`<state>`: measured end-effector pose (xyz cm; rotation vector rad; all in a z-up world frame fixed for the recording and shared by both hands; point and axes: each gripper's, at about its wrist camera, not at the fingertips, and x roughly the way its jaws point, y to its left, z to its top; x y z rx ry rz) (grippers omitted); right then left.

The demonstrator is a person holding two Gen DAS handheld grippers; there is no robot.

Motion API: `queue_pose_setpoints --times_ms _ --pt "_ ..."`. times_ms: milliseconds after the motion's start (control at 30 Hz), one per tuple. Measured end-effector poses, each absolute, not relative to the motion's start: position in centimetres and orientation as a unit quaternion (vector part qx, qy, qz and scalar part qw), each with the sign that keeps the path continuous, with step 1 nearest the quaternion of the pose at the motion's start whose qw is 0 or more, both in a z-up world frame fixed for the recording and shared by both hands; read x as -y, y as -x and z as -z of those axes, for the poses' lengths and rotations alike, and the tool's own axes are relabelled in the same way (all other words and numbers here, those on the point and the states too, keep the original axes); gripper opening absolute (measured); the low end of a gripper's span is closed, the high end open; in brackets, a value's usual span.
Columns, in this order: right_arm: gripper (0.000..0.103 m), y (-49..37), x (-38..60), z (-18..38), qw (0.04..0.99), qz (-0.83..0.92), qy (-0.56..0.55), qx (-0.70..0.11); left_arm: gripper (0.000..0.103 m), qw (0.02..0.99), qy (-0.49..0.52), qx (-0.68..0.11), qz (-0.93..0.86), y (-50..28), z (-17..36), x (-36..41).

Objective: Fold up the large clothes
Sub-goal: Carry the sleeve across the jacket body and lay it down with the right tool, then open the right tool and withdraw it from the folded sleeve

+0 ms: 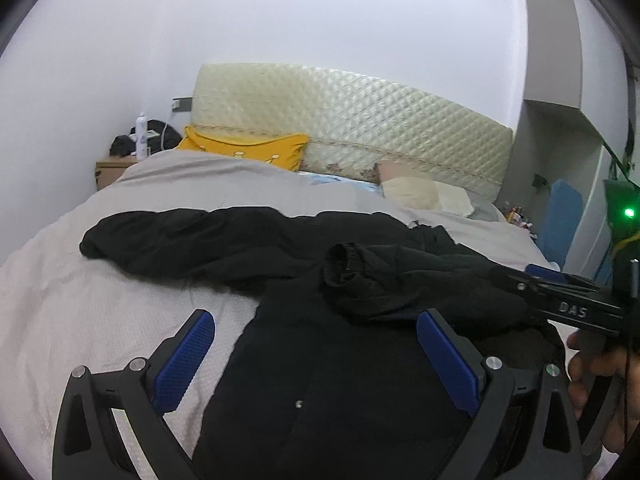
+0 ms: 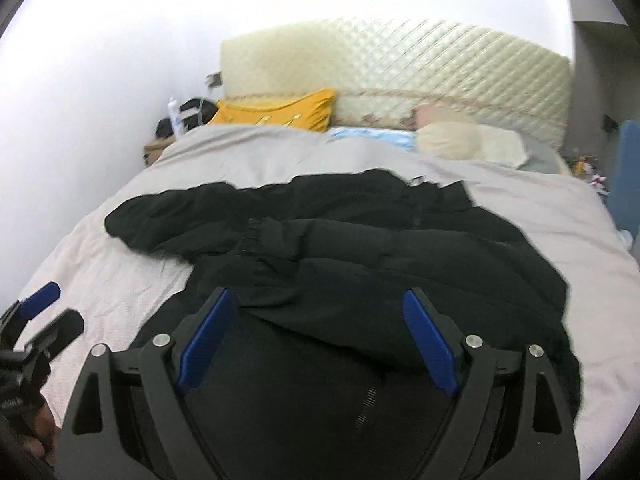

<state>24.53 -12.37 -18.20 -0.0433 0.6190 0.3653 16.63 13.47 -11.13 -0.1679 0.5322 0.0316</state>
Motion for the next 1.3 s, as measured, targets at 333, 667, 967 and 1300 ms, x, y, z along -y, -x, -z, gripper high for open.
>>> queue_pose_setpoints --times_ms 333,667,967,1300 --pt "0.087 -18.8 19.9 16.4 0.961 -0.116 -0.001 -0.251 0.102 0.967 0.072 -0.243 0.032 -14.9 10.3 -9.3" --pt "0.087 -11.5 24.1 14.7 0.968 -0.107 0.01 -0.225 0.102 0.967 0.055 -0.239 0.065 -13.3 10.4 -6.0" --pt "0.094 -5.5 26.8 15.7 0.975 -0.109 -0.028 -0.194 0.102 0.965 0.049 -0.253 0.057 -13.3 11.1 -5.2" --pt "0.103 -2.5 27.7 17.1 0.981 -0.089 -0.029 -0.167 0.102 0.959 0.06 -0.274 0.042 -14.8 12.3 -7.1"
